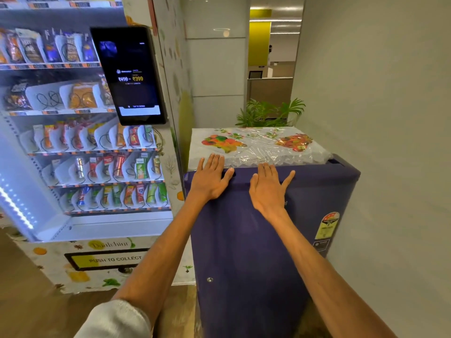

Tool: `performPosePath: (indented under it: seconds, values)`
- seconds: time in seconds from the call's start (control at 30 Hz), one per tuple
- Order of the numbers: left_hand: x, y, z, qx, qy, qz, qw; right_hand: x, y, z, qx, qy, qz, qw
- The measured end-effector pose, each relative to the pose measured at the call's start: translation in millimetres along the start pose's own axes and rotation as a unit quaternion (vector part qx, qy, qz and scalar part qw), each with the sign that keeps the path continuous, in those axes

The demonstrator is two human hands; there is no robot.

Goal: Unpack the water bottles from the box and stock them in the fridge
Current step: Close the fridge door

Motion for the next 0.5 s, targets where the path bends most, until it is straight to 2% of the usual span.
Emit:
performPosePath:
  seconds: [0.17,0.3,0.5]
  values:
    - [-9,-5,-1,-0.009,0.018,0.007,1.000,-24,-3,-10,0.046,-0.016,0.047,0.998]
    - [-8,-7,-2,-0.007,0.030,0.011,0.999,-42,-4,-16,0.034,-0.043,0.055,0.997]
    - [-9,-8,-3,-0.013,0.036,0.020,0.999,-45,-5,-15,0.026,-0.043,0.062,0.997]
Point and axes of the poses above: each hand's wrist, its own x-axis away from the middle knuckle, its own z-axis out of the back of the hand, y = z × x, the point moved 10 cm from there along -x, towards the middle knuckle, and after that the axes turned 1 degree about z, right-handed, at the moved point
